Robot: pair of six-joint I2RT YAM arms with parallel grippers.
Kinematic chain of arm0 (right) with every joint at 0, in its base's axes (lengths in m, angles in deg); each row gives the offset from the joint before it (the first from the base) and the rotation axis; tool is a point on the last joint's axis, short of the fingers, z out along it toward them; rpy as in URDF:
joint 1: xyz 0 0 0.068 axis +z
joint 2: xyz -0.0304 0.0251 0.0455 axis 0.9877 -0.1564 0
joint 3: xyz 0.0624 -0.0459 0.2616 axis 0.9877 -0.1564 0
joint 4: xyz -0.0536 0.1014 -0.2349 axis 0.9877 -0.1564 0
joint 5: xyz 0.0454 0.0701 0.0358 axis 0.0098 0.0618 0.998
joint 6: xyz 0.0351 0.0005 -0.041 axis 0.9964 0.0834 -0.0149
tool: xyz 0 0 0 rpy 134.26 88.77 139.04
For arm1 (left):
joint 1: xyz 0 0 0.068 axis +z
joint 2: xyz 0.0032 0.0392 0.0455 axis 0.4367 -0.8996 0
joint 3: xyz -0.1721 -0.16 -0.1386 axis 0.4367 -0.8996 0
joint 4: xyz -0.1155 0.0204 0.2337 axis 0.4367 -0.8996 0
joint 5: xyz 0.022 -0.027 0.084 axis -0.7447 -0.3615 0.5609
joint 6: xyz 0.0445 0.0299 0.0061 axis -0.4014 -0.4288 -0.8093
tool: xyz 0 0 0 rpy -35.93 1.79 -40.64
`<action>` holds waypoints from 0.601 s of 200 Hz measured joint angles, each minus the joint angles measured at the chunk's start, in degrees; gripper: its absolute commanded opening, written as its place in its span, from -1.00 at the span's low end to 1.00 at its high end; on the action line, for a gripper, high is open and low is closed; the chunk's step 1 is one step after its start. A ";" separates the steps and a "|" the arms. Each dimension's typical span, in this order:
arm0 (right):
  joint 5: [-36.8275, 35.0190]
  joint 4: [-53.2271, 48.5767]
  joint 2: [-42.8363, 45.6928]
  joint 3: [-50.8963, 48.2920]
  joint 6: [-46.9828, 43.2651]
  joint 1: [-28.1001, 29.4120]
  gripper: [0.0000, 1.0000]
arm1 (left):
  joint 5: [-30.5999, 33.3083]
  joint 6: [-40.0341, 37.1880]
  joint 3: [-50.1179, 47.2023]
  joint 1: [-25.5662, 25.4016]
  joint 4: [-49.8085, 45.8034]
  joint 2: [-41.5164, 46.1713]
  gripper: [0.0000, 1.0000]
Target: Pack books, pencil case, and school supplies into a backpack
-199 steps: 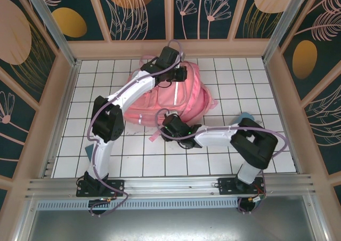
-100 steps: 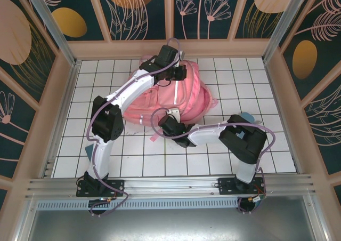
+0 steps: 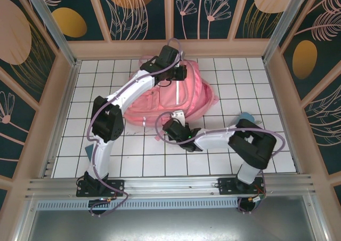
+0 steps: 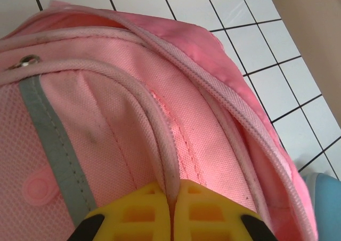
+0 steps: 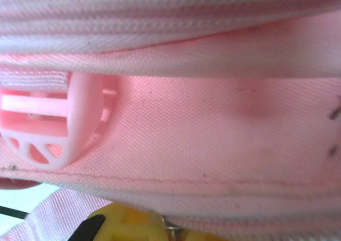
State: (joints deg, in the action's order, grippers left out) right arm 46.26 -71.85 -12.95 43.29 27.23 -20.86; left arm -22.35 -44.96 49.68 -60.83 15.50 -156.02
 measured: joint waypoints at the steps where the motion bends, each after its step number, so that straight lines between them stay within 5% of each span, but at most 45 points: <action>1: -0.09 -0.02 0.20 -0.15 0.02 -0.02 -1.00 | -0.02 -0.13 -0.07 0.00 0.11 0.00 -1.00; 35: -0.39 -1.46 6.62 -4.96 0.15 -1.07 -1.00 | -0.50 -2.10 -2.56 -0.46 2.45 0.33 -1.00; 47: 0.74 -1.62 7.72 -5.95 -0.31 -1.81 -1.00 | -0.57 -2.69 -3.13 -0.66 2.86 0.33 -0.45; 65: 3.52 -1.66 8.35 -6.51 -1.75 -2.86 -1.00 | -0.15 -3.48 -3.76 -0.68 3.08 0.48 0.08; 120: 12.20 -1.36 7.08 -4.98 -4.90 -5.16 -1.00 | 1.73 2.49 -28.44 4.28 7.96 15.80 0.44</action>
State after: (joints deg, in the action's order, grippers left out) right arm 58.46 -73.20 -5.87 38.30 22.34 -26.02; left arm -20.62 -42.47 21.25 -56.55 23.46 -140.22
